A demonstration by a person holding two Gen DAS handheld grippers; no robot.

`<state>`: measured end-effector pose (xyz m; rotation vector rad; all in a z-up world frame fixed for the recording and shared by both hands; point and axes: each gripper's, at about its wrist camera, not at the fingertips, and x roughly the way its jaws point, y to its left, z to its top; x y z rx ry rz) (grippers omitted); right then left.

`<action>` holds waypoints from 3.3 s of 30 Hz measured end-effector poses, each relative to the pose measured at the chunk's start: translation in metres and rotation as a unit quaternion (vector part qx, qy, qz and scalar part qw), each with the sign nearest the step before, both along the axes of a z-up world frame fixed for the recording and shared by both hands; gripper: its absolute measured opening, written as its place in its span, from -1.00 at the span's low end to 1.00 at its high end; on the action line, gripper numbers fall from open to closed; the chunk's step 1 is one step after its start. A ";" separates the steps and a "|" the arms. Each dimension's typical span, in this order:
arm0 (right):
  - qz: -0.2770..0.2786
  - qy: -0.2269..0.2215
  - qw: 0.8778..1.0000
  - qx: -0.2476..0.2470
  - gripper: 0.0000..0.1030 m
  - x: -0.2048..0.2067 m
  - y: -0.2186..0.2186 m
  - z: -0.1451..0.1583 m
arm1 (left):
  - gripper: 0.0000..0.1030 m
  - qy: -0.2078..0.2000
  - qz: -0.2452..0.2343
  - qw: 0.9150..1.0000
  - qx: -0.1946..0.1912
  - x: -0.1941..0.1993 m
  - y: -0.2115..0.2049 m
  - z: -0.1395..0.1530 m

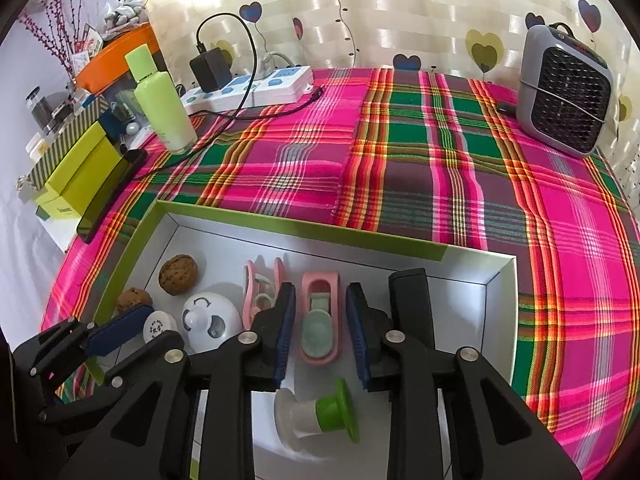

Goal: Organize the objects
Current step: 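Lower the pink clip and white cap into the tray and open both grippers, then lift both open grippers out of the tray toward the remaining items, then close the left gripper on the white mushroom-shaped knob while the right gripper approaches a pink clip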

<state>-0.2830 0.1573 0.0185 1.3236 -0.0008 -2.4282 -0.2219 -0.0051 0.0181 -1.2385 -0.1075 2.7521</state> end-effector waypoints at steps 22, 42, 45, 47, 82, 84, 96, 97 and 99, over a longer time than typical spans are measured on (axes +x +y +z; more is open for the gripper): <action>-0.019 0.055 0.998 -0.014 -0.36 0.046 0.010 0.030 | -0.18 0.021 0.007 1.000 0.002 0.034 0.001 0.016; -0.043 0.082 0.996 -0.013 -0.36 0.118 0.020 0.030 | -0.18 0.038 0.000 0.999 -0.005 0.079 0.007 0.024; -0.047 0.088 0.995 -0.012 -0.36 0.126 0.023 0.032 | -0.17 0.038 -0.002 0.999 -0.002 0.084 0.008 0.025; -0.047 0.093 0.995 -0.010 -0.36 0.131 0.024 0.032 | -0.17 0.039 -0.003 0.999 -0.001 0.088 0.010 0.026; -0.064 0.057 0.996 -0.005 -0.24 0.176 0.057 -0.004 | -0.07 -0.008 -0.073 0.997 0.030 0.106 0.052 -0.008; -0.065 0.057 0.996 -0.006 -0.24 0.177 0.058 -0.005 | -0.07 -0.012 -0.071 0.997 0.025 0.103 0.055 -0.010; -0.064 0.051 0.997 -0.012 -0.23 0.176 0.060 -0.006 | -0.11 -0.014 -0.067 0.998 0.012 0.094 0.058 -0.012; -0.063 0.052 0.997 -0.012 -0.23 0.176 0.060 -0.006 | -0.14 -0.014 -0.067 0.998 0.013 0.095 0.058 -0.012; -0.063 0.052 0.997 -0.009 -0.23 0.175 0.059 -0.006 | -0.27 -0.012 -0.064 0.998 0.015 0.095 0.056 -0.011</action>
